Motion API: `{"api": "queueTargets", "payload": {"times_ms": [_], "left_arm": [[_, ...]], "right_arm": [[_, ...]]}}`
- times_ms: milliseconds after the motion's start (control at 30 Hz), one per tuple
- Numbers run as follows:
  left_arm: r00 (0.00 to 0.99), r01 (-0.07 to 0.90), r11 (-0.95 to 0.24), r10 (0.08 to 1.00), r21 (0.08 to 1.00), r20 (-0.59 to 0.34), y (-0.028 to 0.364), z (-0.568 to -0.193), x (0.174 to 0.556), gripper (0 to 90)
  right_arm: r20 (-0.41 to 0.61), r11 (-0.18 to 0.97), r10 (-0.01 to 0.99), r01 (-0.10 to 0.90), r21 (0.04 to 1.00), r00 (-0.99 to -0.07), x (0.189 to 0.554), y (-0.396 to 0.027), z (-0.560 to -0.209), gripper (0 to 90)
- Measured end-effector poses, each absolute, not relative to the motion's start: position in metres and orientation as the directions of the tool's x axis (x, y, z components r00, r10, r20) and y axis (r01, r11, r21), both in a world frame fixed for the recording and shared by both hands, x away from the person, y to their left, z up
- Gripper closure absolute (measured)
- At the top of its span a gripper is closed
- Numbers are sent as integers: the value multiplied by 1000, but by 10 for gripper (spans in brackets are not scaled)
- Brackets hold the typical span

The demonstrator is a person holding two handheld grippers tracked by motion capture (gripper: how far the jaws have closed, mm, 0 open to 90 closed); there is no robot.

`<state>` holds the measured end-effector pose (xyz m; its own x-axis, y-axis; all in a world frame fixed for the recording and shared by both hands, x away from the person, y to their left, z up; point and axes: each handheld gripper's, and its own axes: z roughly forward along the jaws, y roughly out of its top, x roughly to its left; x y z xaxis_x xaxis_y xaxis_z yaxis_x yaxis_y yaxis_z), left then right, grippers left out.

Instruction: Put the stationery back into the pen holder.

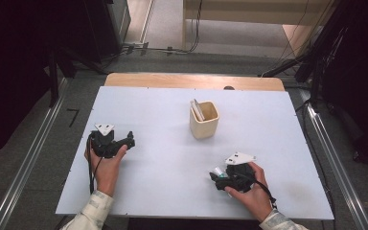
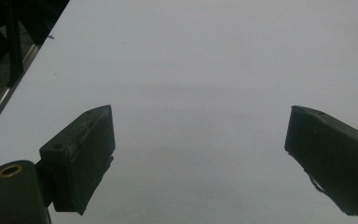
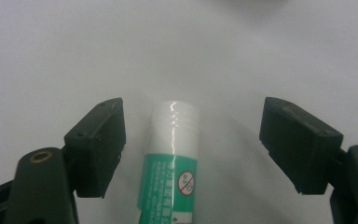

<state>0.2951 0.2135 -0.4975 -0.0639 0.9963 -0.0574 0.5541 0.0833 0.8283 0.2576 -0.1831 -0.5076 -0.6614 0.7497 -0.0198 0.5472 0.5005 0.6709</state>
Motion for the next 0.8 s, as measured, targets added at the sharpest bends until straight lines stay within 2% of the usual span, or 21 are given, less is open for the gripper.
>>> {"api": "queueTargets", "payload": {"times_ms": [167, 433, 633, 800], "left_arm": [[-64, 552, 84, 996, 830, -58, 213, -498, 295, 94], [-62, 555, 83, 996, 828, -58, 213, -498, 295, 94], [-62, 552, 82, 996, 830, -58, 212, -498, 295, 94], [-62, 553, 82, 996, 829, -57, 212, -498, 295, 94]], "right_arm": [[-22, 508, 752, 558, 656, -659, 256, -184, -509, 250], [-45, 527, 746, 547, 650, -665, 250, -180, -513, 369], [-37, 517, 748, 547, 658, -663, 246, -180, -514, 474], [-21, 500, 756, 555, 665, -655, 245, -184, -514, 615]]}}
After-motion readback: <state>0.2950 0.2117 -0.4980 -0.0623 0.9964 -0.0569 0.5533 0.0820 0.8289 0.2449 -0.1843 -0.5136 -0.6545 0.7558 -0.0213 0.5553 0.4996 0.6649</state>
